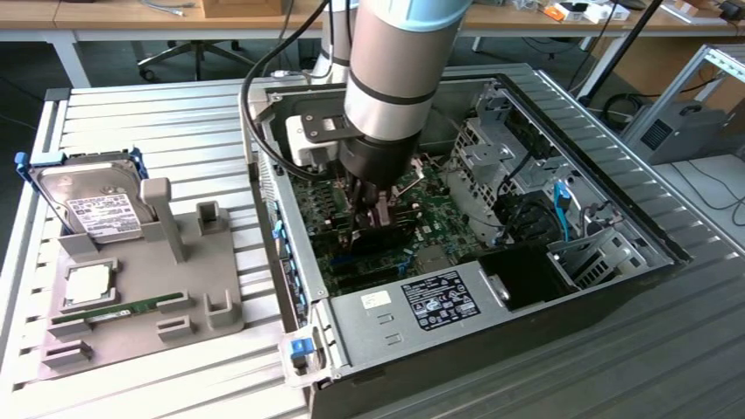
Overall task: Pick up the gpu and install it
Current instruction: 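Press down on the gpu until it lock into place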
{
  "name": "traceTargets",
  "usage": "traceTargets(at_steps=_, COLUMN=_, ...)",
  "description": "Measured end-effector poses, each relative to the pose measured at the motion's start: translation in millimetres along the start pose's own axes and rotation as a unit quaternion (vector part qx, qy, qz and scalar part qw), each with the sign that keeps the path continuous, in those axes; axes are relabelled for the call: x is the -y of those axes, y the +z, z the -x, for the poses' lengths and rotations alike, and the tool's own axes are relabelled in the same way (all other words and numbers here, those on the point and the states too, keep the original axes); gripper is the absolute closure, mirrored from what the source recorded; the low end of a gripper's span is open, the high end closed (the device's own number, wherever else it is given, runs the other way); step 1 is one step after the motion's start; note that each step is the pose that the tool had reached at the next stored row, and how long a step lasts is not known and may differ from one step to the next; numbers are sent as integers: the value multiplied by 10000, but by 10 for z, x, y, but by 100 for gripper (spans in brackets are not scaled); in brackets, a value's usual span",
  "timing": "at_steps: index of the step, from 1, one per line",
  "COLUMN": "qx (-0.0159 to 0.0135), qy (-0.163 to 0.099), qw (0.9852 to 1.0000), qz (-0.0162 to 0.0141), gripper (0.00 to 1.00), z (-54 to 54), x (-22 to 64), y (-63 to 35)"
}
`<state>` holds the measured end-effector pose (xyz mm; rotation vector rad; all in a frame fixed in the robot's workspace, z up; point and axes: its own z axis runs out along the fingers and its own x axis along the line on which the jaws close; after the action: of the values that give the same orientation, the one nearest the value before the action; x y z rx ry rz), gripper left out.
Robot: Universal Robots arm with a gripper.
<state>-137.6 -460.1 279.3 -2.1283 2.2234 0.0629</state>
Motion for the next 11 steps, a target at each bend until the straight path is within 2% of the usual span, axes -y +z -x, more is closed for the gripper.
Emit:
traceTargets(at_steps=2, qx=-3, qy=1, qw=10000, qz=2, gripper=89, z=-3, x=-6, y=29)
traceTargets(at_steps=11, qx=0, qy=1, qw=10000, qz=0, gripper=89, z=-3, x=-11, y=33)
